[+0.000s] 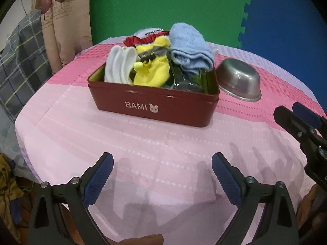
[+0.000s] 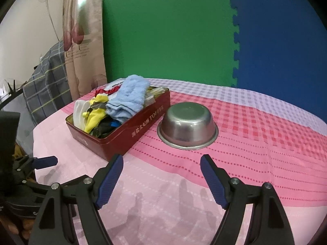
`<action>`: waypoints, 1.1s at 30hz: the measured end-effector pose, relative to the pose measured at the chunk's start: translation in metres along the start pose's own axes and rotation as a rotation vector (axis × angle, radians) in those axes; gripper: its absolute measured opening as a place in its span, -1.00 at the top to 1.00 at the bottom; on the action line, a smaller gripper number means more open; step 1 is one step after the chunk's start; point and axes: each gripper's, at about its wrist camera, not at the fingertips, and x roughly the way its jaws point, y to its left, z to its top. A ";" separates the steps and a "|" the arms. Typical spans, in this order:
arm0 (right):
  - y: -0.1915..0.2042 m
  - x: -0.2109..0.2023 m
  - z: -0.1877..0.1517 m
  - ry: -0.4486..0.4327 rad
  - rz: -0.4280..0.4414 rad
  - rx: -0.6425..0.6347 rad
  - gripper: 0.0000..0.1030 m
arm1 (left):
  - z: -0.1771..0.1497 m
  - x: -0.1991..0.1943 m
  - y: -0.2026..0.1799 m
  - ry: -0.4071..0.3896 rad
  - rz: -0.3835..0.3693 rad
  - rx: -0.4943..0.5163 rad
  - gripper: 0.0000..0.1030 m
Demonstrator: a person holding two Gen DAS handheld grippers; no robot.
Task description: Organize soft objects
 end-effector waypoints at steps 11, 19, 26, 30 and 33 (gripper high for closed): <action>0.002 0.002 -0.001 0.010 0.002 -0.008 -0.55 | -0.004 0.012 0.000 0.040 -0.003 -0.019 -0.86; 0.003 0.002 -0.001 0.013 0.004 -0.012 -0.55 | -0.004 0.014 0.001 0.045 0.003 -0.012 -0.86; 0.005 0.003 -0.002 0.017 0.001 -0.017 -0.55 | -0.005 0.014 -0.001 0.047 0.008 -0.008 -0.86; 0.005 0.004 -0.002 0.019 0.002 -0.019 -0.55 | -0.005 0.015 -0.001 0.046 0.010 -0.005 -0.86; 0.006 0.004 -0.002 0.019 0.002 -0.020 -0.55 | -0.005 0.015 -0.001 0.046 0.010 -0.005 -0.86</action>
